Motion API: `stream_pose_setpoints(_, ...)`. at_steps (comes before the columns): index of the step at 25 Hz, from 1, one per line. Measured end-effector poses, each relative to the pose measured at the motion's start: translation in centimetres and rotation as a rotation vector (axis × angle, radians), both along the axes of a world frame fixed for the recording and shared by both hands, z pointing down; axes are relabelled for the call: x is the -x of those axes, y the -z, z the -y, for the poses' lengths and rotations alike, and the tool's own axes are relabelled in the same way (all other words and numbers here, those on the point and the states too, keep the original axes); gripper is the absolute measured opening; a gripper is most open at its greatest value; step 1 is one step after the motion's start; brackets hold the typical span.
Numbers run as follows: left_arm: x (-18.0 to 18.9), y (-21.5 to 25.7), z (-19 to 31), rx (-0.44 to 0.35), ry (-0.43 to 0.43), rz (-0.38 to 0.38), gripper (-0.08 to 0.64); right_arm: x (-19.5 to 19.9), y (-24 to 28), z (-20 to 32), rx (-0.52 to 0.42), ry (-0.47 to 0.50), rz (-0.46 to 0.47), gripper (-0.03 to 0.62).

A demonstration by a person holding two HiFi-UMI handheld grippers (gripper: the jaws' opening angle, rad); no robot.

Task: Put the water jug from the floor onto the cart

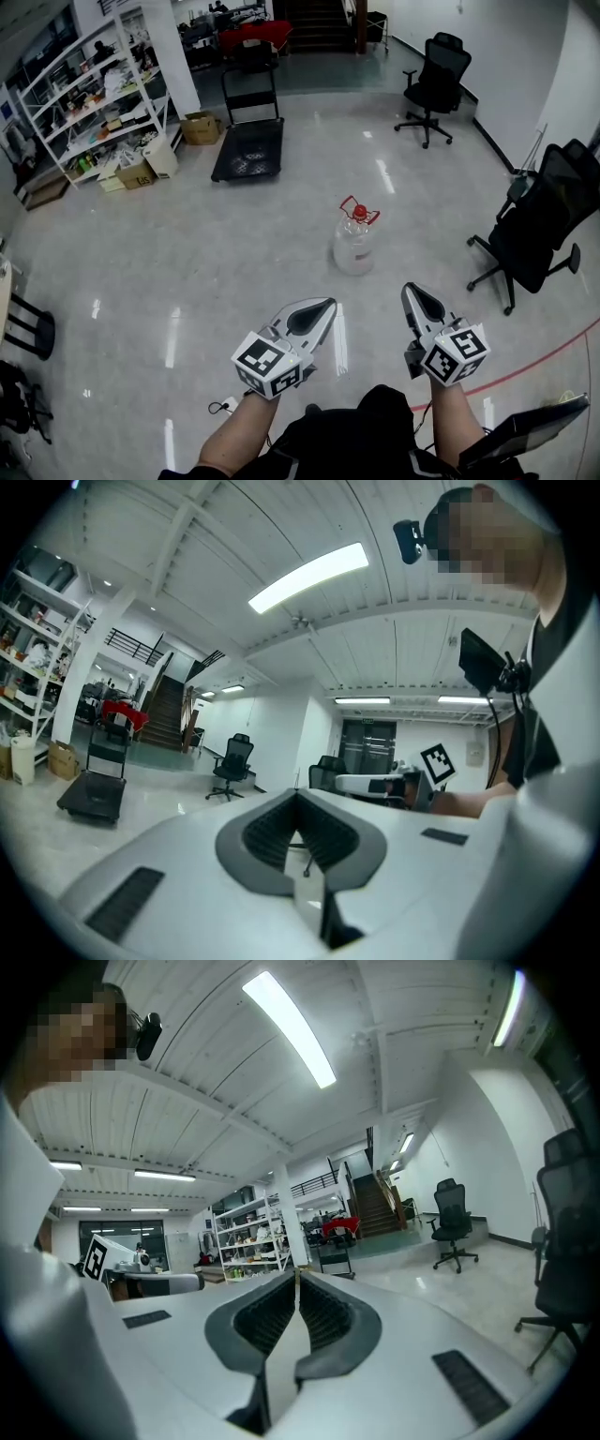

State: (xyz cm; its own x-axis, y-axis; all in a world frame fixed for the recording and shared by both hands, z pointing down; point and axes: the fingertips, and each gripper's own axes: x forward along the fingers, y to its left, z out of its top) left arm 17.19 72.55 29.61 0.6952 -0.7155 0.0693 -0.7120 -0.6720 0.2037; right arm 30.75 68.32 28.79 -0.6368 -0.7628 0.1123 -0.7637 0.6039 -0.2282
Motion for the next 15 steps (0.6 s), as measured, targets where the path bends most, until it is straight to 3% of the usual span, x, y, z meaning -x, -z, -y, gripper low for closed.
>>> stream_pose_setpoints(6,0.7,-0.7,5.1,-0.001,0.006,0.001,-0.009,0.4,-1.0,4.5,-0.005,0.009,-0.003,0.0)
stream_pose_setpoints(15,-1.8,0.0,18.8,-0.009,0.075,0.013,-0.009,-1.6,-0.9,18.0,-0.024,0.123,0.018,0.0)
